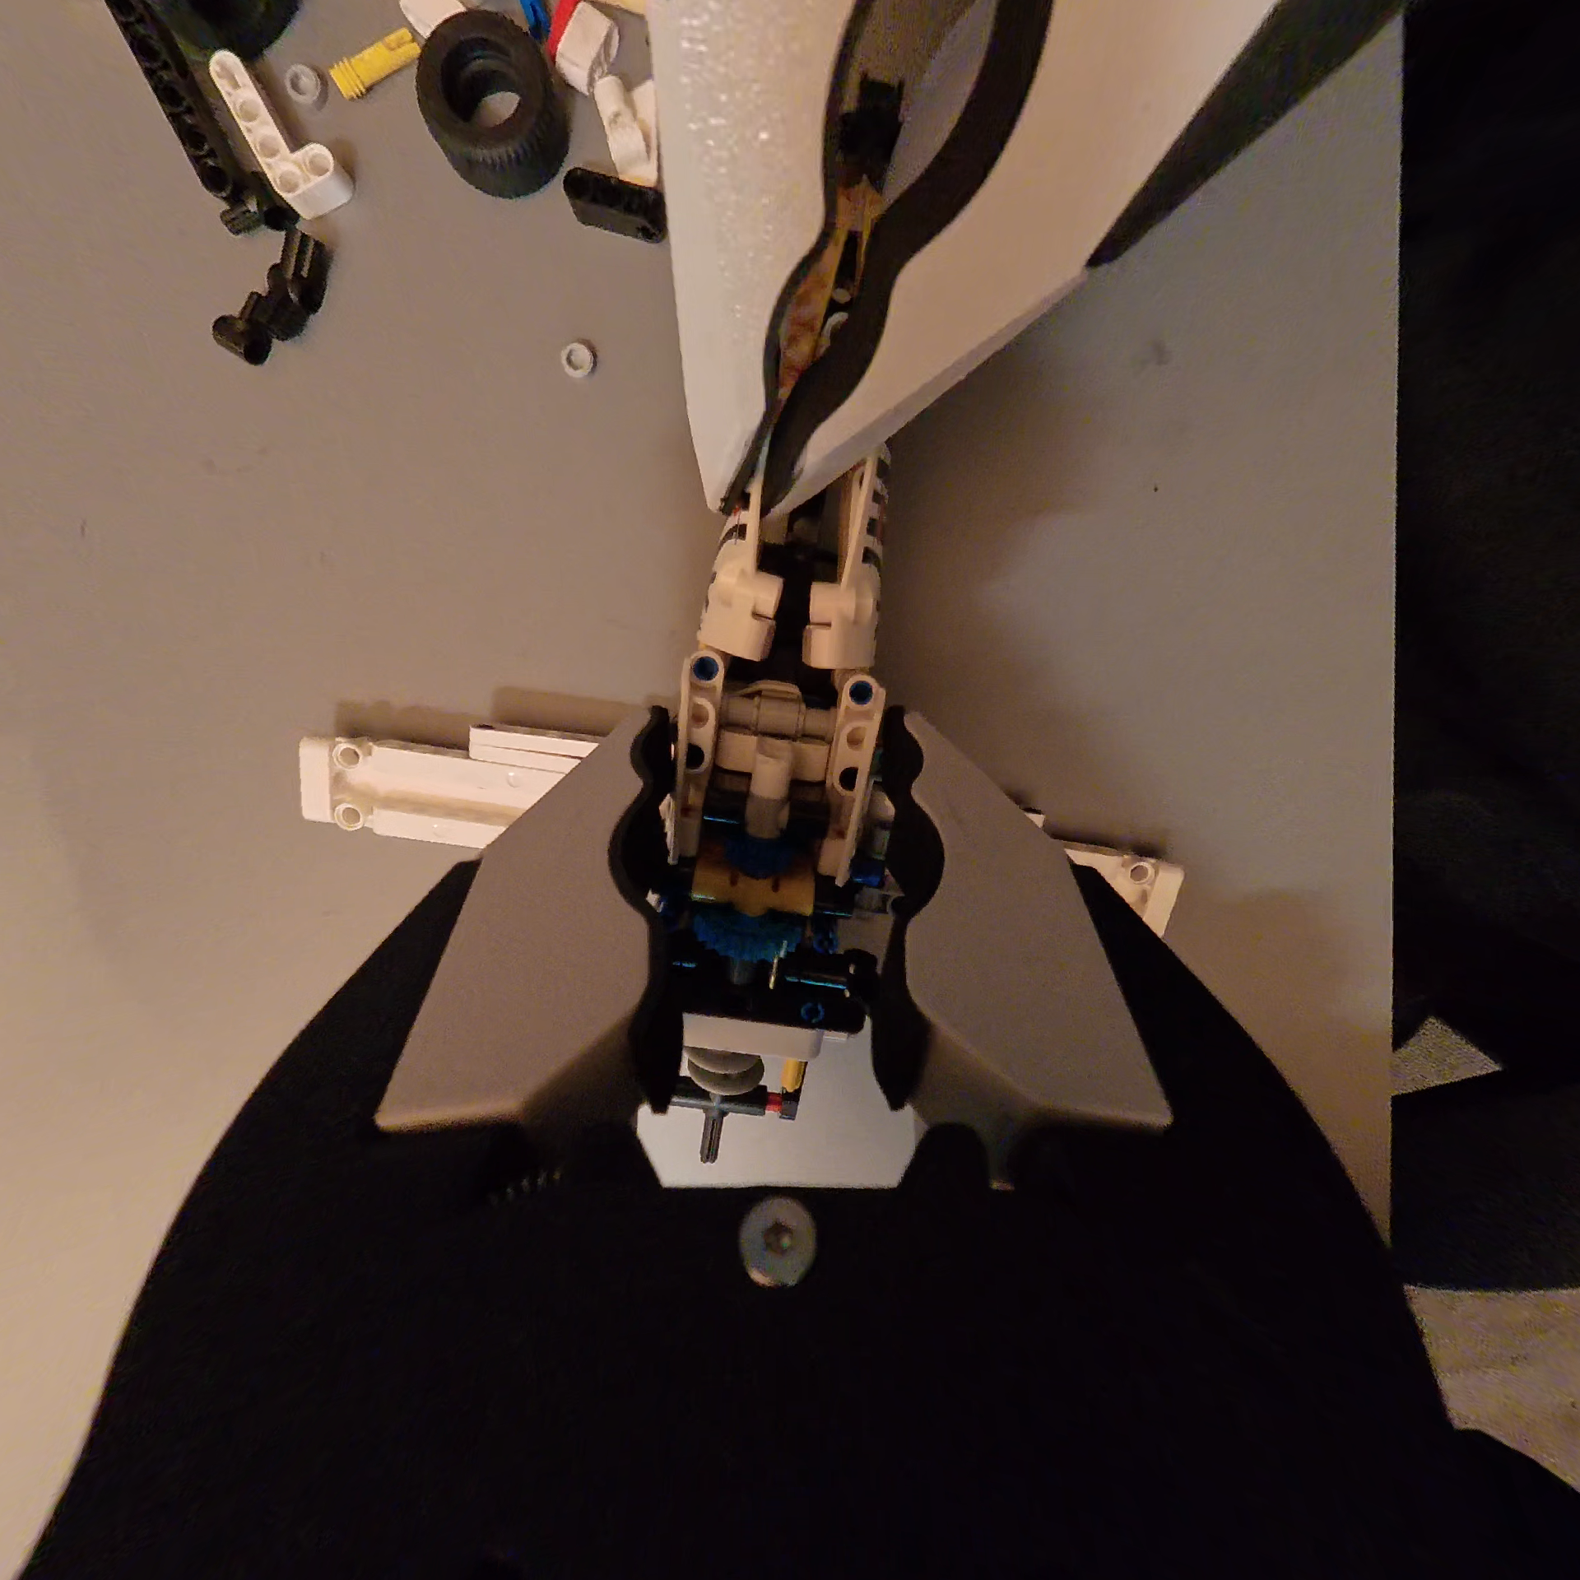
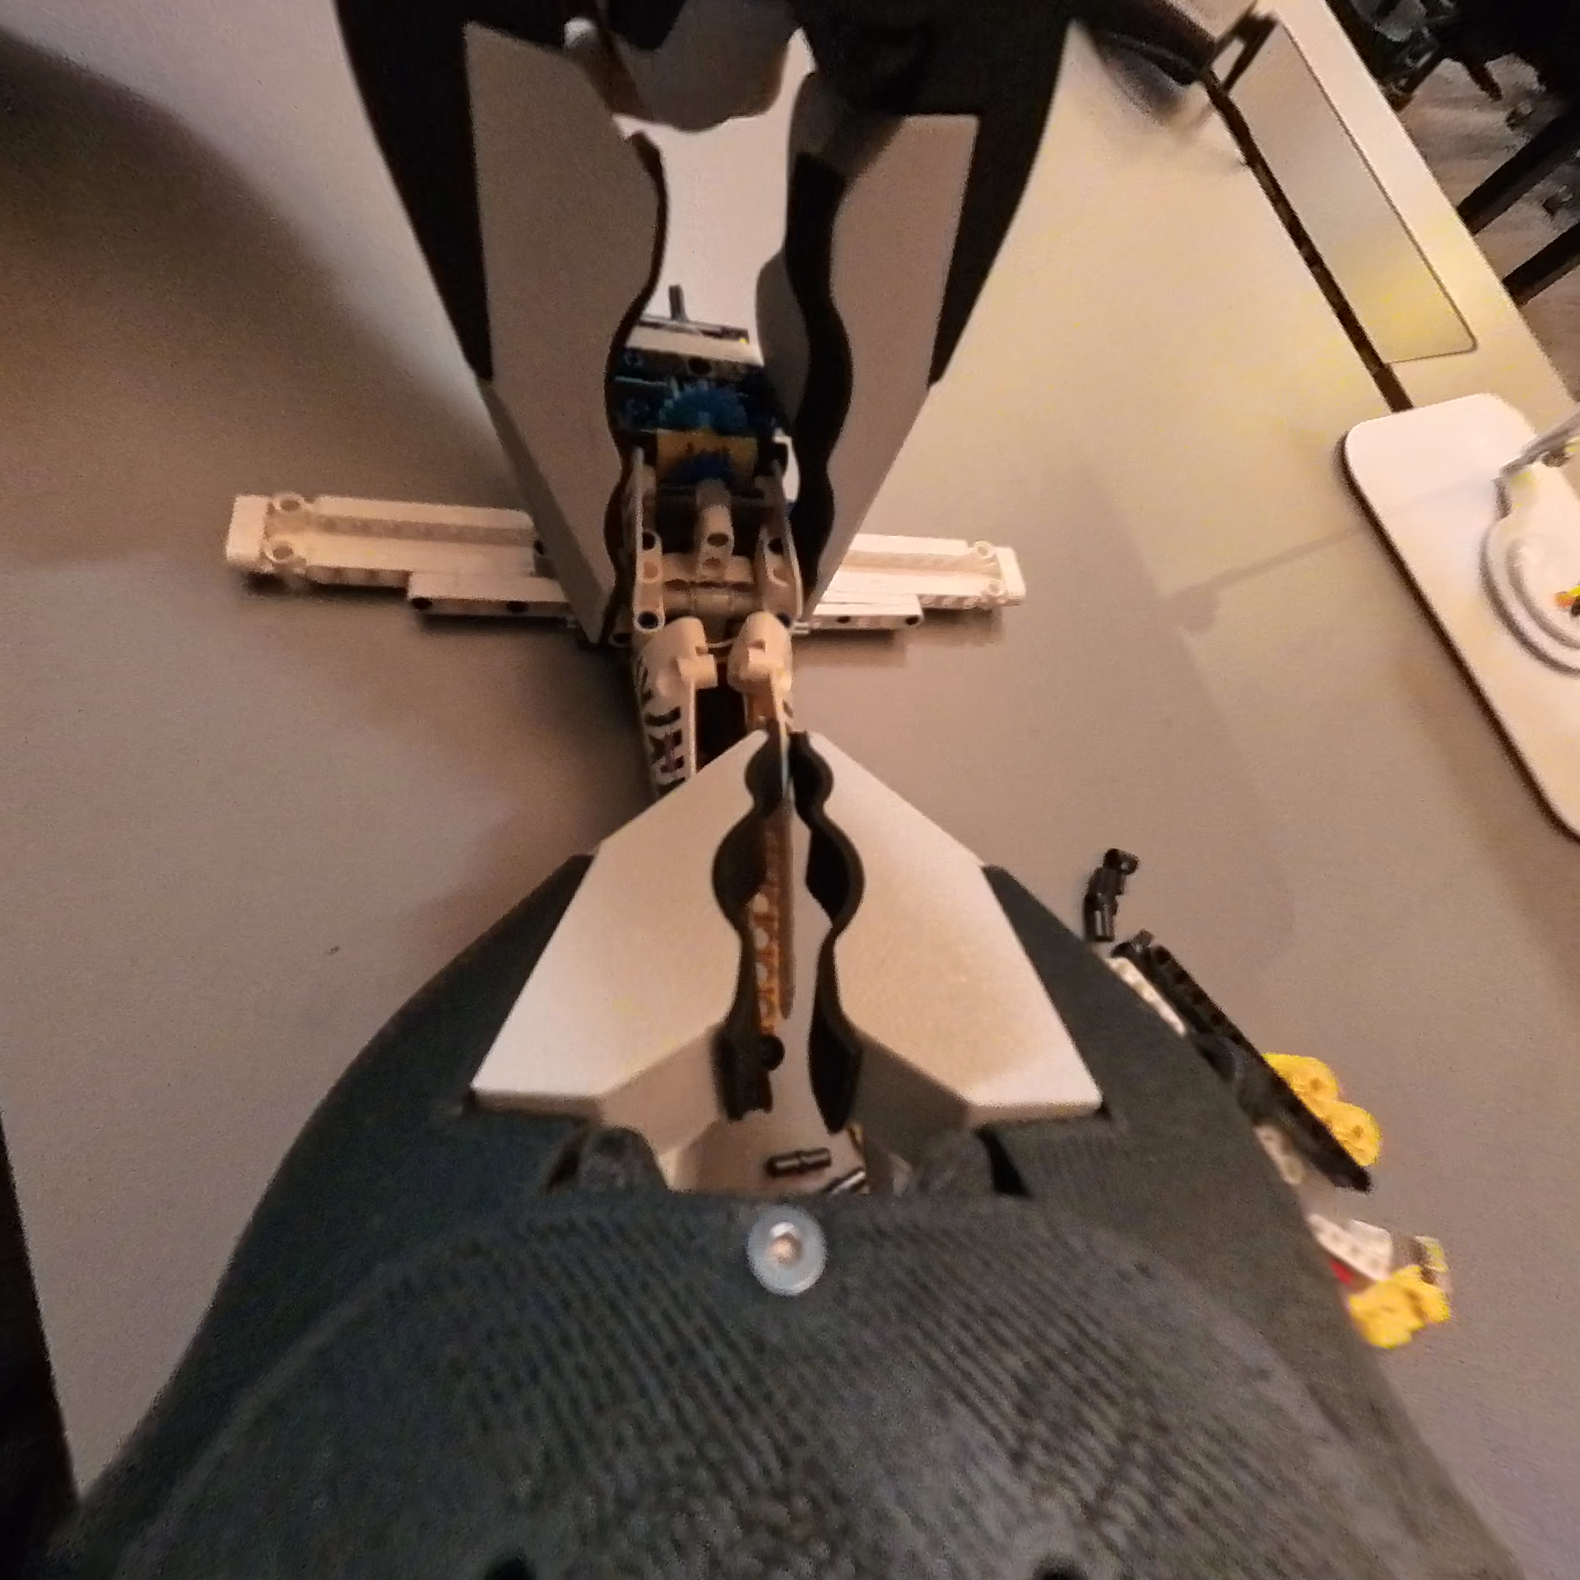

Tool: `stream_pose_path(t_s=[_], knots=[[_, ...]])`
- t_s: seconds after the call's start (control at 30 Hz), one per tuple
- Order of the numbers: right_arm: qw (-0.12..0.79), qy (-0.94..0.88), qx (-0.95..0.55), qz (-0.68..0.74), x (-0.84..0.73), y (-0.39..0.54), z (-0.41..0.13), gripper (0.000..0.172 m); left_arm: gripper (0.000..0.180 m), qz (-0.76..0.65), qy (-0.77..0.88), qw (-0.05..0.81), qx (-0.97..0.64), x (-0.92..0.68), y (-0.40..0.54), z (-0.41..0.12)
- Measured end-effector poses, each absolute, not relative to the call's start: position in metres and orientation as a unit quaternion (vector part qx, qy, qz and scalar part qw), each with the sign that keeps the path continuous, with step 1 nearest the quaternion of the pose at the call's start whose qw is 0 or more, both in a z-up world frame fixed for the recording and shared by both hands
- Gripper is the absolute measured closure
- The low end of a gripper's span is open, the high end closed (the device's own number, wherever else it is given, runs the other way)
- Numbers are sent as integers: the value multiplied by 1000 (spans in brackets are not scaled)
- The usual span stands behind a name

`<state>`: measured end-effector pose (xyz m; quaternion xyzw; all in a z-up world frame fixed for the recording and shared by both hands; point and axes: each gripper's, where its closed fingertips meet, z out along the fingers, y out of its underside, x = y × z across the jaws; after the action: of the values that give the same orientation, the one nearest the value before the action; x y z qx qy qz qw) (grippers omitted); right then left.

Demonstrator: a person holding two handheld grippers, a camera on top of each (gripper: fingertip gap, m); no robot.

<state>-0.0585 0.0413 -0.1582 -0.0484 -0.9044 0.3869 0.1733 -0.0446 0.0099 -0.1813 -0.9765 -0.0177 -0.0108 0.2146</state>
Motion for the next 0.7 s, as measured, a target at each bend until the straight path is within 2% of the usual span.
stream_pose_path(t_s=[0.13, 0.2, 0.23, 0.3, 0.4, 0.57, 0.7], knots=[[202, -891, -45, 404, -59, 41, -155, 172, 133, -1, -14, 201, -979, -45, 10, -182], [189, -823, -51, 533, -49, 28, -98, 172, 133, -13, -21, 199, -980, -47, 9, -183], [203, -822, -67, 528, -56, 30, -82, 172, 132, -20, -20, 208, -978, -47, 11, -183], [304, -844, -77, 436, -84, 55, -84, 172, 132, -21, -15, 206, -978, -47, 11, -182], [220, -858, -129, 447, -82, 80, -105, 172, 132, -15, -22, 209, -978, -47, 10, -182], [145, -835, -216, 486, -83, 105, -112, 172, 132, -18, -25, 214, -976, -47, 11, -182], [52, -789, -282, 544, -84, 110, -111, 172, 127, -15, -28, 215, -976, -46, 11, -182]])
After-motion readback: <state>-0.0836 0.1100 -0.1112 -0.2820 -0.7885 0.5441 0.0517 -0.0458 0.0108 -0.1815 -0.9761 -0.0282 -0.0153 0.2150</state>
